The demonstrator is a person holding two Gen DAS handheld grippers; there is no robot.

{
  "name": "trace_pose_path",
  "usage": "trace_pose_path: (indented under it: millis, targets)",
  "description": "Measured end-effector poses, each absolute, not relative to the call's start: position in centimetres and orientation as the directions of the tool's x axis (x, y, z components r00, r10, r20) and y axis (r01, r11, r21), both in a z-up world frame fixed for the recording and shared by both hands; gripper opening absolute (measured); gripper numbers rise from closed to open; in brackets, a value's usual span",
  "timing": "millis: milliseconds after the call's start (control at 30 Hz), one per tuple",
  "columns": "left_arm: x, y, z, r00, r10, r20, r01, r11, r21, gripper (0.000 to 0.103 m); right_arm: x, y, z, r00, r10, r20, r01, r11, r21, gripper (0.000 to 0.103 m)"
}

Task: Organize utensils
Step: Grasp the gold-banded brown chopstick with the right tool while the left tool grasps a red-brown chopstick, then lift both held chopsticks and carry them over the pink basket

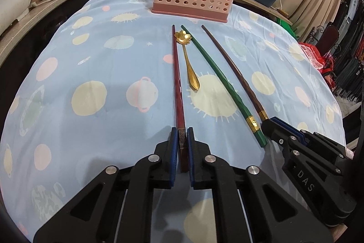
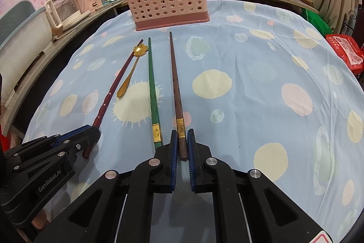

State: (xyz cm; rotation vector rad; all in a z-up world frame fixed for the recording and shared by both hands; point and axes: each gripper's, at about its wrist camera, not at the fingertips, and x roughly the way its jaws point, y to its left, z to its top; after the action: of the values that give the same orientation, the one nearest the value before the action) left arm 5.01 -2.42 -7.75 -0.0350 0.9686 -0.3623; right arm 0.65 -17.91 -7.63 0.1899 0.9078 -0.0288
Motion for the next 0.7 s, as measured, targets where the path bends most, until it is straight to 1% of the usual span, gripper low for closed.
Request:
trace_pose_path:
  millis: [433, 700]
  targets:
    - [4.5, -1.2, -7.3, 0.497, -0.335, -0.8, 0.275, 0.936, -0.221, 0.007, -1.0, -18.3, -7.5, 0.623, 0.067, -0.779, 0.111, 0.979, 0.173, 0.008]
    - [3.9, -0.6, -5.9, 0.519, -0.349, -0.78, 0.276, 0.932, -0.233, 0.007, -1.9, -18.5, -6.4, 0.643, 0.076, -0.762, 0.11, 0.975, 0.191, 0.007]
